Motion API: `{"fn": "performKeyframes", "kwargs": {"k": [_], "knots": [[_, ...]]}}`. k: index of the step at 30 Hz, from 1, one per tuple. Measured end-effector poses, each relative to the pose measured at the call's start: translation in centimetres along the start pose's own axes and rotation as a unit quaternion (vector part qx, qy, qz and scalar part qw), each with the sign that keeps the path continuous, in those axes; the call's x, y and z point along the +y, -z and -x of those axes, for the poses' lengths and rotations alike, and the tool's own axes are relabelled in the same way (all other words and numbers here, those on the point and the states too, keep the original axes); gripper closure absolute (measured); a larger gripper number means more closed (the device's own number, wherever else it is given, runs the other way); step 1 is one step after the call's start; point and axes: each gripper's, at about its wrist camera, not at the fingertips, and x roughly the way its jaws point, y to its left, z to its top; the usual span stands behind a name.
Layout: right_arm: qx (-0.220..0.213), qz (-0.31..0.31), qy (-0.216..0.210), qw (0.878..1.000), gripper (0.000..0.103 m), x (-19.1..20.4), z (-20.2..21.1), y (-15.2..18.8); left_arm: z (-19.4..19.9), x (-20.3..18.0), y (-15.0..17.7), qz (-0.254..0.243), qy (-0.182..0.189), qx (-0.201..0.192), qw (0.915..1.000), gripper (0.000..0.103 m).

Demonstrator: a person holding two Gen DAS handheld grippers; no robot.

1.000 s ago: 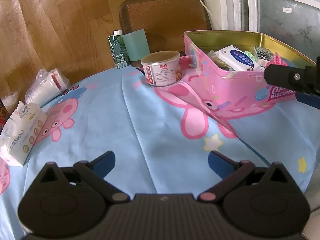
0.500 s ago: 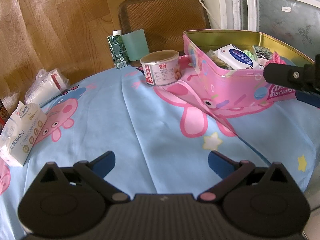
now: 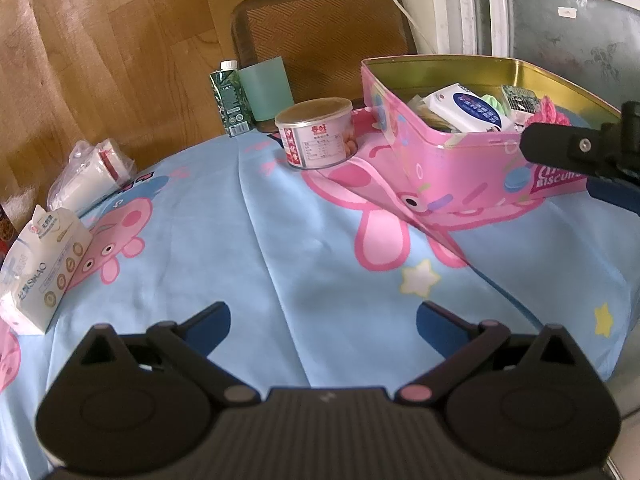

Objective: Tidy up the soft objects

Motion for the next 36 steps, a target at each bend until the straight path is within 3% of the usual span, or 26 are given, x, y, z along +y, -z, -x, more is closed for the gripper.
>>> {"fn": "performKeyframes", "kwargs": {"k": [36], "knots": [[0.0, -0.001, 0.001, 1.0, 0.013, -0.21, -0.17, 0.19, 0.13, 0.04, 0.18, -0.005, 0.017, -0.001, 0.9998, 0.0]]}}
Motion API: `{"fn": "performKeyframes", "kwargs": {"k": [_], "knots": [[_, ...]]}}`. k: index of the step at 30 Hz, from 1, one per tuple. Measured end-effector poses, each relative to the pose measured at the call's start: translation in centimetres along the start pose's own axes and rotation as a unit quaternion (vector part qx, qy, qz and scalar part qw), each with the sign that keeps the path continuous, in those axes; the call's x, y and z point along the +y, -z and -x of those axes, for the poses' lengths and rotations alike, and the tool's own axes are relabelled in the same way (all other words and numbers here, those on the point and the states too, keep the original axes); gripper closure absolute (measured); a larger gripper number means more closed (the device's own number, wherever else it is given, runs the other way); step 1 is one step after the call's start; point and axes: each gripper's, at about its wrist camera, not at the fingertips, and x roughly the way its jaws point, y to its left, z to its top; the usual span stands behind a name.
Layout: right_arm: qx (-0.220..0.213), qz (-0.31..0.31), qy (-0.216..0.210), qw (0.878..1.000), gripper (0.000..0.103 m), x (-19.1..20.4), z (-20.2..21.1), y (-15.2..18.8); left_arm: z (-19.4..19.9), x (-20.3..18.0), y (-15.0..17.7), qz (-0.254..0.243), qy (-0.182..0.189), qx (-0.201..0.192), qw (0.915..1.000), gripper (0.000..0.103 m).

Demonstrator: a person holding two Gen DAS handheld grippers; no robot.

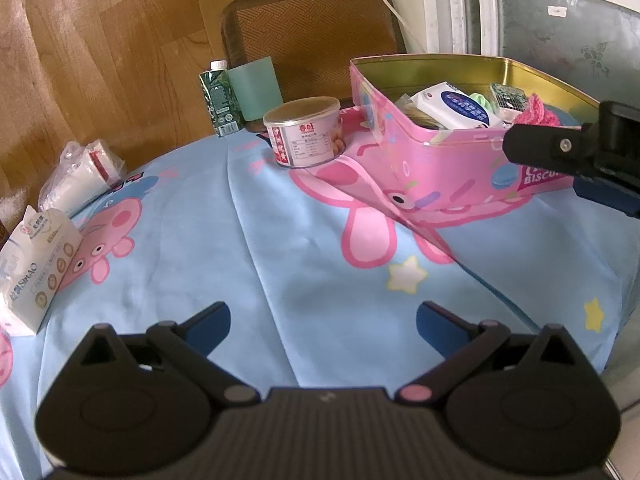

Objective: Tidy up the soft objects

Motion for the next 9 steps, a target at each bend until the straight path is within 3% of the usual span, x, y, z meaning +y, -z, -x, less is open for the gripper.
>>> {"fn": "performKeyframes", "kwargs": {"k": [9], "knots": [[-0.006, 0.012, 0.006, 1.0, 0.013, 0.45, 0.12, 0.4, 0.62, 0.04, 0.02, 0.003, 0.023, -0.02, 0.9995, 0.0]]}}
